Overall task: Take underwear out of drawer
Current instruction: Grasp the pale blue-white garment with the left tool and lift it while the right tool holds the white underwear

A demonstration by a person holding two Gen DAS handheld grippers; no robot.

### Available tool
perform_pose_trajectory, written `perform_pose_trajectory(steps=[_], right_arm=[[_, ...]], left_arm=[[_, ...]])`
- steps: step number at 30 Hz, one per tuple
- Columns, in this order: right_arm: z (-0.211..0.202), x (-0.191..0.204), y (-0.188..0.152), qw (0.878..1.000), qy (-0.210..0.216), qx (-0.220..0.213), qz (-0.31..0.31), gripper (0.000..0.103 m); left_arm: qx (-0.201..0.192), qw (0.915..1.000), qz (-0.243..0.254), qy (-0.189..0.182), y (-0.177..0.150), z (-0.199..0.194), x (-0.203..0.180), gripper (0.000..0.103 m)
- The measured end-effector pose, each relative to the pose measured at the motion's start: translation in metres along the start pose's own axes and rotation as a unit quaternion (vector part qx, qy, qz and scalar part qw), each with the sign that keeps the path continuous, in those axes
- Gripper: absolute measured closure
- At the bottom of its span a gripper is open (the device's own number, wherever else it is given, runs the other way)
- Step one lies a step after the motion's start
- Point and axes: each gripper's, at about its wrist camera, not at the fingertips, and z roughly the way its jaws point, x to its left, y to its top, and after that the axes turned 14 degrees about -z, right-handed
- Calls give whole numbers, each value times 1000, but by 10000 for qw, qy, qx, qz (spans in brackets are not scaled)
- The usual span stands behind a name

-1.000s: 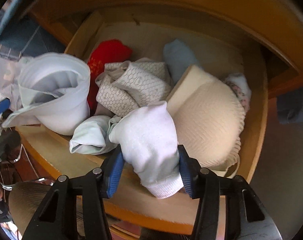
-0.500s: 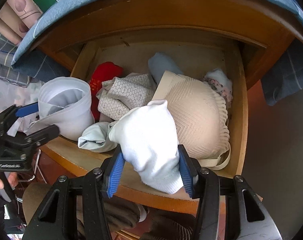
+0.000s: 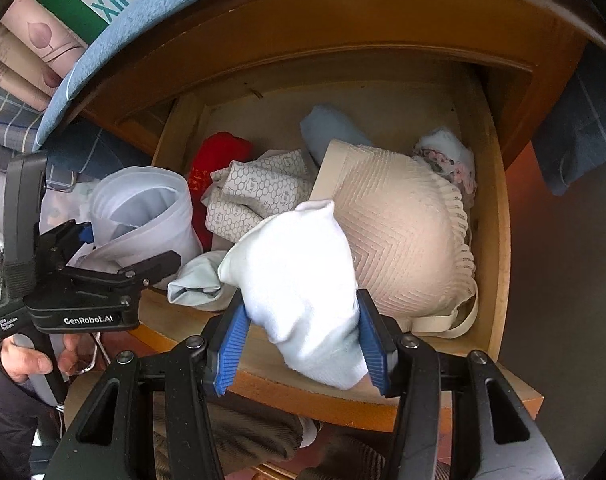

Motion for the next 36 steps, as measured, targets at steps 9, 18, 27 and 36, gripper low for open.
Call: perform_pose_trajectory(steps=[9, 18, 27, 36], right_arm=[[6, 4, 2, 10000, -69, 26, -43, 54], [8, 7, 3, 9999, -136, 20, -96, 54], [6, 7, 1, 9998, -188, 8, -82, 54], [4, 3, 0, 9998, -217, 8, -54, 54]], left_arm=[[177, 9992, -323, -131, 4, 0, 11, 77], [-183, 9976, -593, -321, -9, -36, 25, 89], [-625, 9943, -636, -579, -25, -93, 26, 90], [-1072, 9879, -506, -998, -27, -159, 25, 90]])
